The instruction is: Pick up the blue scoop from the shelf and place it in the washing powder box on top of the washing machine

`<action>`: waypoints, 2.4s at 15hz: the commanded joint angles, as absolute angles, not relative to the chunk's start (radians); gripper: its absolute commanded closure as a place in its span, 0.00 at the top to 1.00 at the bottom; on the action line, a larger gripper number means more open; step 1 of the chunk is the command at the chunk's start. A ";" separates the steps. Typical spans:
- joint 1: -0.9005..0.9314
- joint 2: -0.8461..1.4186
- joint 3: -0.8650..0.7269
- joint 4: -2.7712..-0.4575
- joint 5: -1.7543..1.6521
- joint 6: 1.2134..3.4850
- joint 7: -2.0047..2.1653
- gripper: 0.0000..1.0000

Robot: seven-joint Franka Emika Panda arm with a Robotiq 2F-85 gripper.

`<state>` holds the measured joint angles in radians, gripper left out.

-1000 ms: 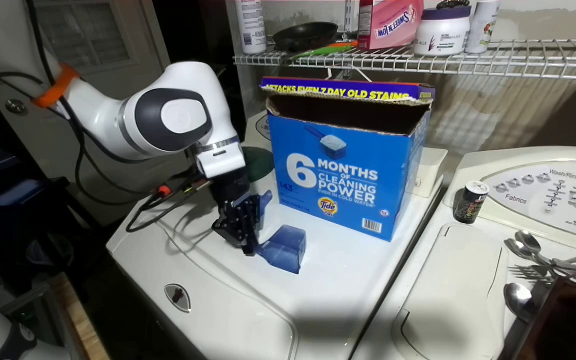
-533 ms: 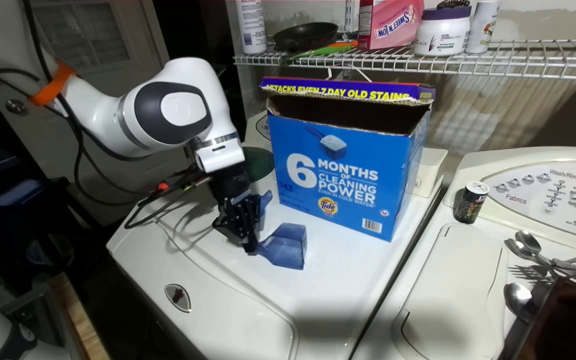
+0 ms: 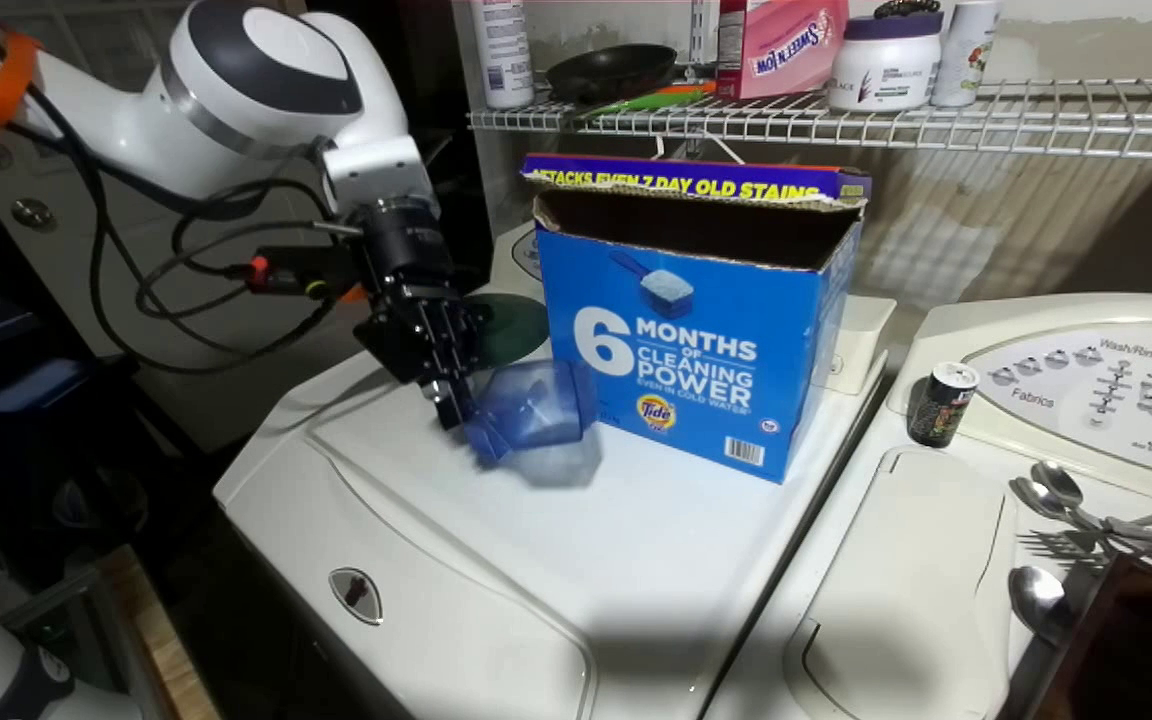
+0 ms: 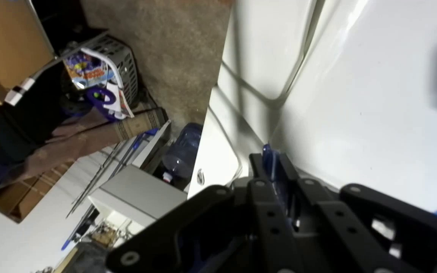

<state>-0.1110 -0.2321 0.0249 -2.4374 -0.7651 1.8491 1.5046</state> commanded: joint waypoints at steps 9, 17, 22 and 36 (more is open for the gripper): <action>-0.083 -0.213 -0.010 -2.267 -1.052 1.889 1.396 0.03; -0.098 -0.163 -0.072 -2.260 -1.035 2.117 1.423 0.03; -0.113 -0.148 -0.090 -2.246 -1.048 2.212 1.440 0.03; -0.134 -0.094 -0.100 -2.154 -1.052 2.469 1.498 0.03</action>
<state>-0.1277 -0.1402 -0.0946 -2.2019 -1.0399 2.4055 1.4700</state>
